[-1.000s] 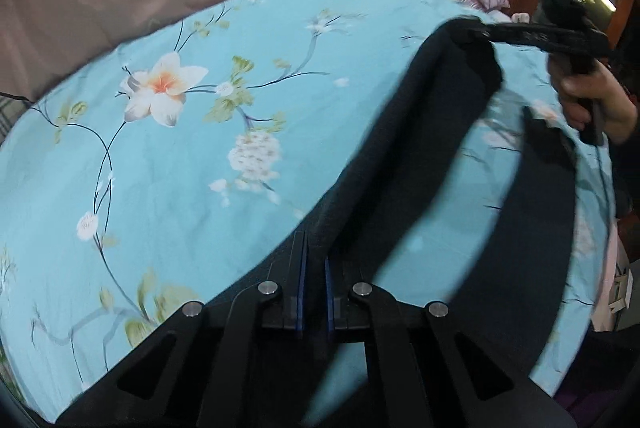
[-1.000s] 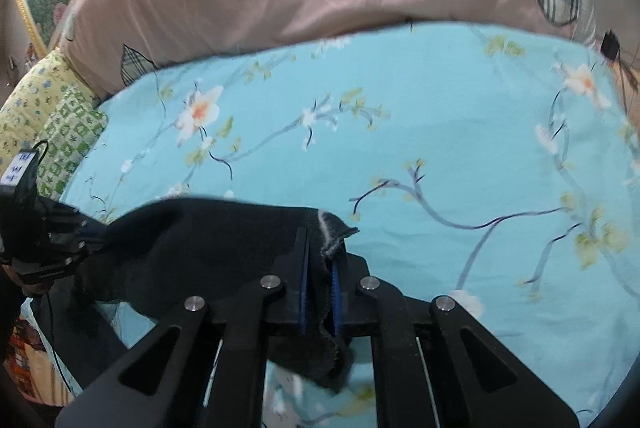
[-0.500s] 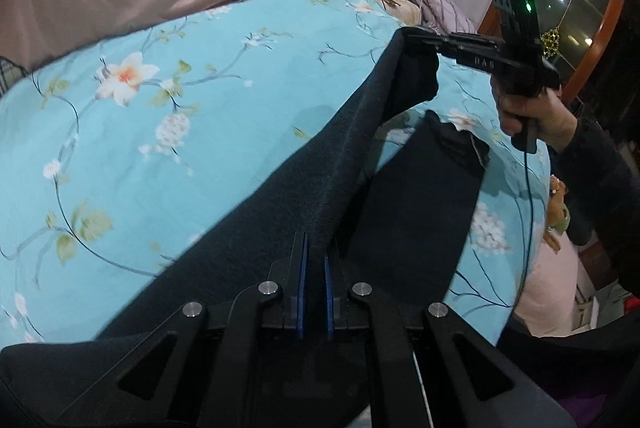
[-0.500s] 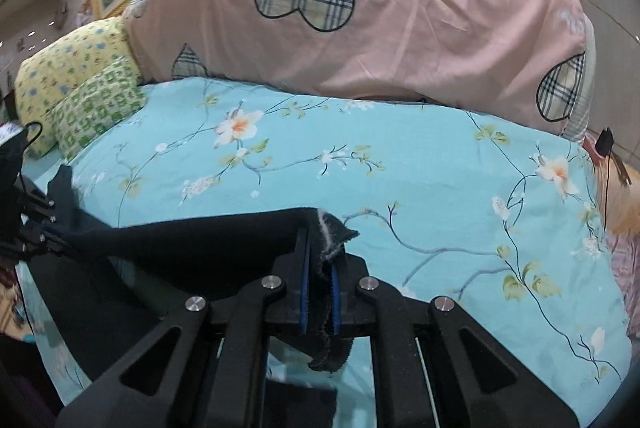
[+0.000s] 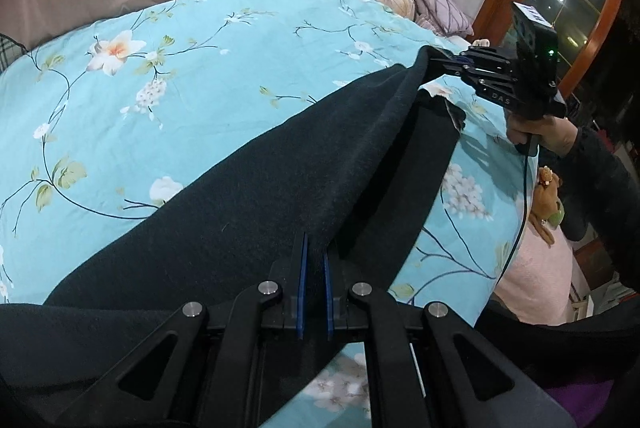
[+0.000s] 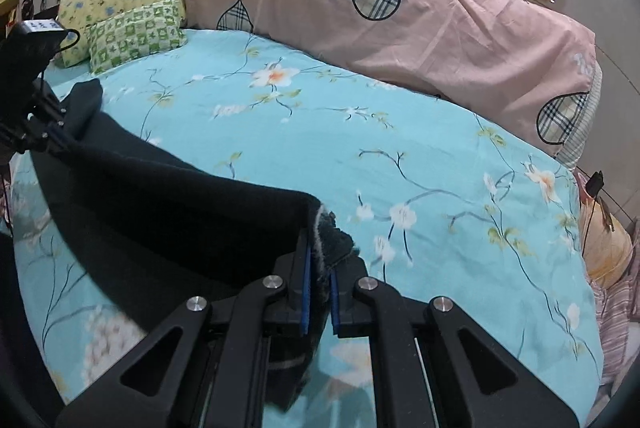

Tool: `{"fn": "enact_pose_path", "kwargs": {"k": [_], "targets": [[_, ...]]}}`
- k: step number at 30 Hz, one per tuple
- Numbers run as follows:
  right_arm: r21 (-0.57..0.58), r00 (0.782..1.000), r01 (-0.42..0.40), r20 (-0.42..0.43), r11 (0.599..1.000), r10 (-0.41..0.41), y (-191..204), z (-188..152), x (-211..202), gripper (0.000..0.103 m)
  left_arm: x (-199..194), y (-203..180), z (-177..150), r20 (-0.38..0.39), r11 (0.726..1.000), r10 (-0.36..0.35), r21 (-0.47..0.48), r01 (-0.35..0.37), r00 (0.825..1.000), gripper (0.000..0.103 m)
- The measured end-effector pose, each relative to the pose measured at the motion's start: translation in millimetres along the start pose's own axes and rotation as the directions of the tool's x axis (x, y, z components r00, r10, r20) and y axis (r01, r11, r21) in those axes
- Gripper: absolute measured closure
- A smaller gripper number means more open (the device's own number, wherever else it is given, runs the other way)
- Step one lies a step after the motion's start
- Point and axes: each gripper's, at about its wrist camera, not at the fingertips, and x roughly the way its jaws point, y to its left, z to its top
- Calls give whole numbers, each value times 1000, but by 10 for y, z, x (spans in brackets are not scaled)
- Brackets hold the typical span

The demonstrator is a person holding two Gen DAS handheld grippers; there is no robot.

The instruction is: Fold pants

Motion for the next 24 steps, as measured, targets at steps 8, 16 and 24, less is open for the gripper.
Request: {"fn": "enact_pose_path", "kwargs": {"k": [8,16,24], "targets": [[-25,1000,30,5,999,-30,99,-100,-211,95,-59,-127,-81,10,999,7,32,-7,1000,98],[0,999,38,-30,999,-38,78,-209,-289,95,44,-238,-180,-5,999,-11,44,11,1000,98],[14,991,22,-131,1000,-20,227,-429,-190,96,295,-230,-311,-38,999,-25,33,26,999,98]]}}
